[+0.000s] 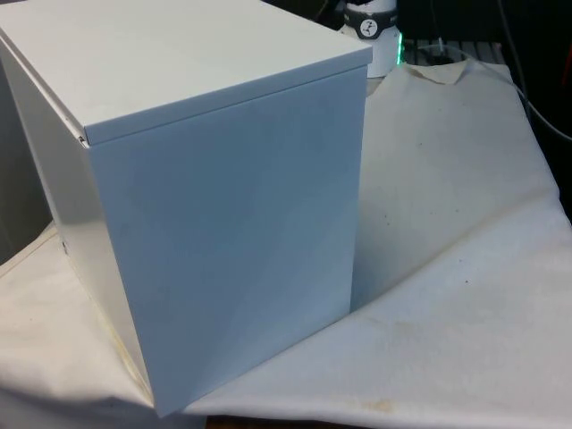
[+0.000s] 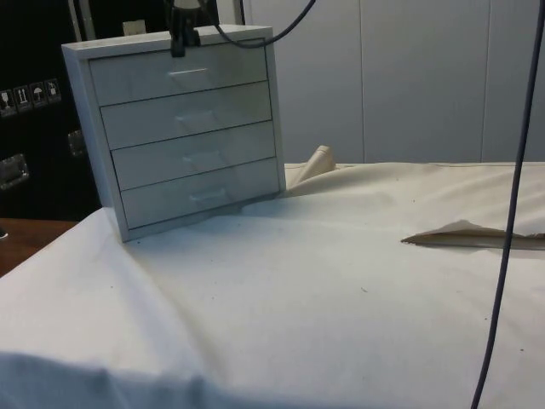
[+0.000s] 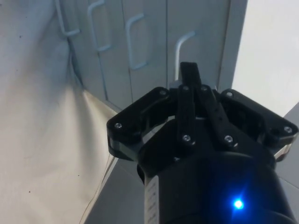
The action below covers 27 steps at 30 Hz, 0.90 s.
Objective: Open the drawer, then close it.
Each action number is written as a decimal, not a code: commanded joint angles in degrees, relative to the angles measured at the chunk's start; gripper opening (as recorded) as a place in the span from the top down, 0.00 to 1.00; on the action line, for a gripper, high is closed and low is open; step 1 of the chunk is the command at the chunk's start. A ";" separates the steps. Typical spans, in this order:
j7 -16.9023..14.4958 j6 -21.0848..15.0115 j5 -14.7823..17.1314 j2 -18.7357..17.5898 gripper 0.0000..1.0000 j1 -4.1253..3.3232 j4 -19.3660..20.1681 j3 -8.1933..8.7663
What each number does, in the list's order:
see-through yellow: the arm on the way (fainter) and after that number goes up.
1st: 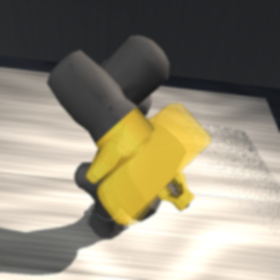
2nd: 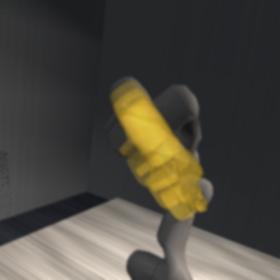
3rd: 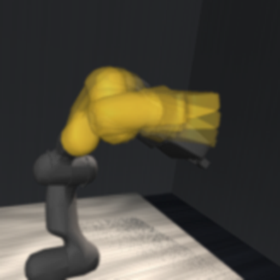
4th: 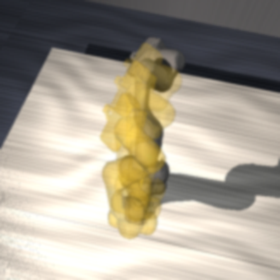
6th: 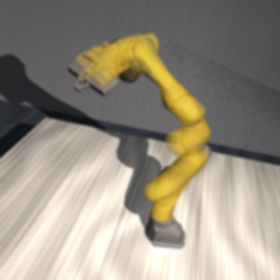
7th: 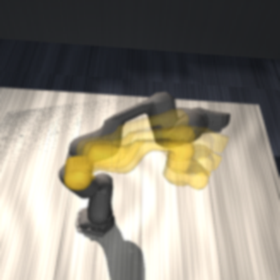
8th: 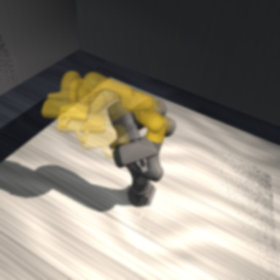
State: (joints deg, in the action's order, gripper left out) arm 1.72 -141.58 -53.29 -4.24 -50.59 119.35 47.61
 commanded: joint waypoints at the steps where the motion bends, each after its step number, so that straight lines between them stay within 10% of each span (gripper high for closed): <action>1: 1.72 0.97 -1.95 1.49 1.00 -0.57 0.74 -0.29; 24: 6.36 4.98 -2.69 7.73 1.00 -0.11 4.41 -5.84; 27: 6.47 4.93 -2.75 7.85 0.85 -0.11 4.58 -5.84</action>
State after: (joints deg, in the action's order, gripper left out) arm 7.51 -136.54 -54.95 3.44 -50.76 123.82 41.83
